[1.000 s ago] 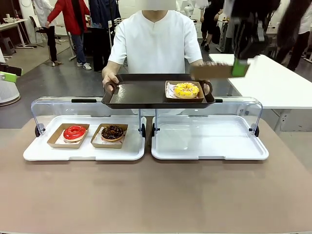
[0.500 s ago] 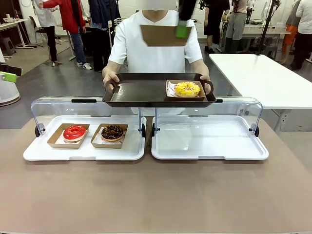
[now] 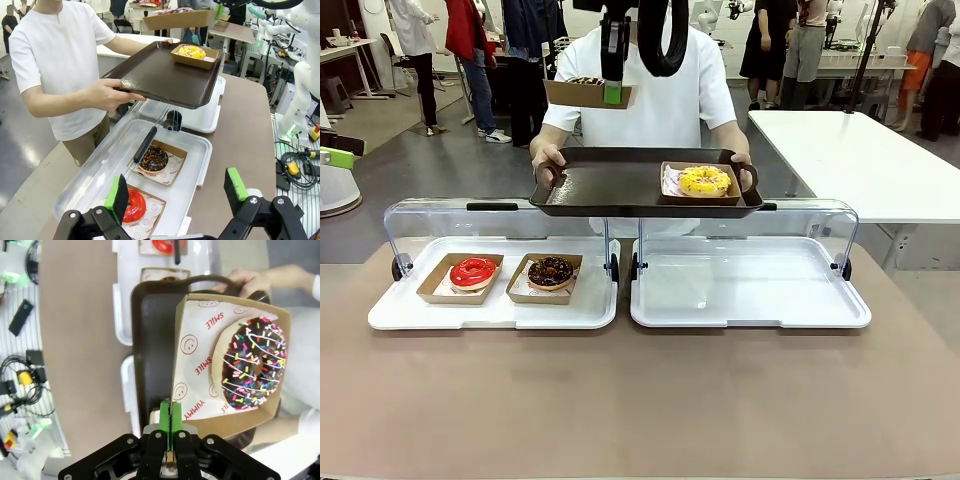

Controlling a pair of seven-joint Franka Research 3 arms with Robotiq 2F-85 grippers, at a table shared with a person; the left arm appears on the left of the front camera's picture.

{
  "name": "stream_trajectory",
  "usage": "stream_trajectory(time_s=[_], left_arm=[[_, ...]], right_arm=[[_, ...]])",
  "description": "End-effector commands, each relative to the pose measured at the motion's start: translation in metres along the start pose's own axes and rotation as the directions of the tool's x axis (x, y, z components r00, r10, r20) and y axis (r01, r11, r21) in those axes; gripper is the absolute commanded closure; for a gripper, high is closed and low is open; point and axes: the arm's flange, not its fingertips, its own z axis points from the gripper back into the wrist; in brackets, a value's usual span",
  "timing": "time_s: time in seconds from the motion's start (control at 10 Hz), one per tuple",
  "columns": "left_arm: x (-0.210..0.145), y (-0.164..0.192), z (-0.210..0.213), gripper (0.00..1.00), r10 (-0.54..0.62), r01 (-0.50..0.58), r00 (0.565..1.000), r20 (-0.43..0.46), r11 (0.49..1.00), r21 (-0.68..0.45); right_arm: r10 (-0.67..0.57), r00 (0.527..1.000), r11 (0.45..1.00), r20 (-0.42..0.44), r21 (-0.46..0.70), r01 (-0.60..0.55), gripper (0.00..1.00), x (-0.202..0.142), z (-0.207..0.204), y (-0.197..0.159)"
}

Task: Provide the desired donut to the person.
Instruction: Place the picked Paper togo box onto the Handle tray extended by the person.

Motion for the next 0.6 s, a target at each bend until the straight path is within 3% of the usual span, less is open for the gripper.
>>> stream_trajectory(time_s=[0.0, 0.5], left_arm=[[0.001, -0.001, 0.001, 0.00, -0.001, 0.001, 1.000, 0.010, 1.000, 0.000], [0.001, -0.001, 0.001, 0.00, -0.001, 0.001, 1.000, 0.010, 1.000, 0.000]], right_arm=[[-0.020, 1.000, 1.000, -0.015, -0.014, 0.020, 0.98, -0.002, -0.027, -0.003], [0.090, 0.995, 0.993, -0.041, 0.077, -0.087, 0.98, -0.020, -0.091, -0.005]])
